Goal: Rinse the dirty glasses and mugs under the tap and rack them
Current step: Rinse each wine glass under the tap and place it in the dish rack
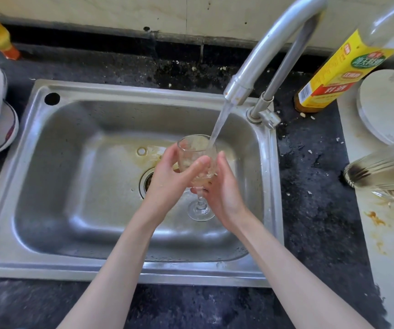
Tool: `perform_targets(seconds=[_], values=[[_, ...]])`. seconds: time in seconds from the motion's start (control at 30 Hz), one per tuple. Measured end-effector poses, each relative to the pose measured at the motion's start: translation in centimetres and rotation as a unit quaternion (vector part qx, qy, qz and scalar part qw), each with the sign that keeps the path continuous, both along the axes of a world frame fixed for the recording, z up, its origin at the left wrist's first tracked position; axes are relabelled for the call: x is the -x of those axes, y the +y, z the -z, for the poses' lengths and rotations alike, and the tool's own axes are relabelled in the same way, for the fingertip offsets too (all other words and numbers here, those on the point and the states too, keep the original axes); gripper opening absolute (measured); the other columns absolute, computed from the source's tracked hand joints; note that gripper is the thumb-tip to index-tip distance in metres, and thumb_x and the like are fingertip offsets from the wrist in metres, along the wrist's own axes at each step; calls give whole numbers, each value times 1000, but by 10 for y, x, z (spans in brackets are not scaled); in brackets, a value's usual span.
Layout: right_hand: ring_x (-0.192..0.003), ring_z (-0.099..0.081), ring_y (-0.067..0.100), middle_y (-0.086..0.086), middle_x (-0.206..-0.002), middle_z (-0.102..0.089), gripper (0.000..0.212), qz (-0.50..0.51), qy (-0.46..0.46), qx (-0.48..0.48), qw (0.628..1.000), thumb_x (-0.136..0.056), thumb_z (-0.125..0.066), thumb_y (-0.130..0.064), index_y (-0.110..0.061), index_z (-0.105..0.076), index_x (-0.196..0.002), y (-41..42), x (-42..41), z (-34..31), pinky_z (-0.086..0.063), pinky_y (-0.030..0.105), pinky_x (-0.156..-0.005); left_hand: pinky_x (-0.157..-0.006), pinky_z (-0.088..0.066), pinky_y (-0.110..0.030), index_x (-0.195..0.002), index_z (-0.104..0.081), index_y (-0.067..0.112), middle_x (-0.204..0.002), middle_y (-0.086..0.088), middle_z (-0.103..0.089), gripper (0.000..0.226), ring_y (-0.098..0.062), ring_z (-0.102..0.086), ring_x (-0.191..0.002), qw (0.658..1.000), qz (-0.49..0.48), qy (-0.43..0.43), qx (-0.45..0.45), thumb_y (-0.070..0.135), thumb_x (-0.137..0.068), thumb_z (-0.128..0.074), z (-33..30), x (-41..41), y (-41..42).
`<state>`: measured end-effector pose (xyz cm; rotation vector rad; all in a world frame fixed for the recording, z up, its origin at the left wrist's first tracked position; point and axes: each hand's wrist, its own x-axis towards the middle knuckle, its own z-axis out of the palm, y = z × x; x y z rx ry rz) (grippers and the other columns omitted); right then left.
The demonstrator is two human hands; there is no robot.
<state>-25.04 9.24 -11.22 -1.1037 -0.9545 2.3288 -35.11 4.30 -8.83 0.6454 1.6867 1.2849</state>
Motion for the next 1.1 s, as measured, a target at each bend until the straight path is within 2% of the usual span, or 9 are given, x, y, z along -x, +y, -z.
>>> perform_targets(seconds=[0.1,0.2,0.33,0.43,0.57,0.7,0.83,0.97,1.1], values=[[-66,-55,12,-1,-91,-69,56,-7,-16,27,999,-95,-22,-57,-27,-68,-105,1,-4,2,-35,25,-61,-73,-48,-14,-107,-56,31,-99,10,-68,44,3,-63,-82,998,51,-7,31,55,-71,-56,-2,4,-1],[-57,-53,17,9,-85,-63,66,-20,-78,144,986,-92,-24,-65,-15,-67,-96,4,-8,4,-33,27,-52,-92,-45,-24,-120,-55,26,-110,11,-66,63,-1,-61,-100,991,76,-40,102,66,-73,-46,14,8,-8],[-52,-48,17,17,-83,-56,59,8,-151,316,937,-95,-34,-55,1,-52,-102,2,-17,5,-34,20,-41,-98,-44,-35,-121,-54,21,-114,3,-63,45,-12,-56,-111,957,153,-102,223,51,-92,-42,34,4,-23],[-56,-47,19,17,-82,-56,49,26,-166,347,923,-97,-40,-45,3,-48,-106,0,-21,7,-32,19,-41,-98,-44,-36,-121,-55,17,-117,-1,-61,41,-15,-53,-115,944,149,-124,266,46,-94,-43,44,-2,-31],[-54,-48,19,16,-77,-57,42,11,-179,317,931,-95,-45,-42,-2,-49,-106,-1,-21,9,-31,23,-45,-96,-46,-36,-115,-56,18,-116,-1,-62,40,-16,-55,-114,953,85,-161,242,49,-94,-41,48,-7,-33],[-52,-44,17,14,-75,-59,43,-28,-195,180,964,-93,-34,-47,-10,-56,-98,-3,-22,11,-28,27,-50,-101,-43,-37,-127,-47,22,-120,4,-61,63,-8,-55,-114,980,29,-143,136,63,-82,-32,39,-8,-27],[-60,-50,14,6,-71,-63,66,-31,-186,43,981,-94,-21,-59,-8,-64,-94,-5,-19,17,-28,29,-55,-103,-38,-30,-115,-48,40,-119,18,-60,43,-6,-52,-119,993,58,-88,60,60,-82,-30,17,-10,-17],[-57,-46,9,-11,-62,-61,60,-11,-169,-10,985,-96,-18,-55,-15,-59,-78,1,-10,12,-26,27,-52,-106,-34,-30,-119,-46,40,-118,24,-56,45,0,-48,-119,997,49,-52,27,57,-81,-30,4,-10,-11],[-58,-50,14,-4,-64,-66,57,-3,-165,-50,985,-97,-18,-56,-20,-57,-78,10,-6,10,-28,27,-51,-111,-30,-40,-116,-47,47,-119,25,-58,34,-3,-47,-124,997,39,-57,15,60,-89,-32,6,-8,-8]])
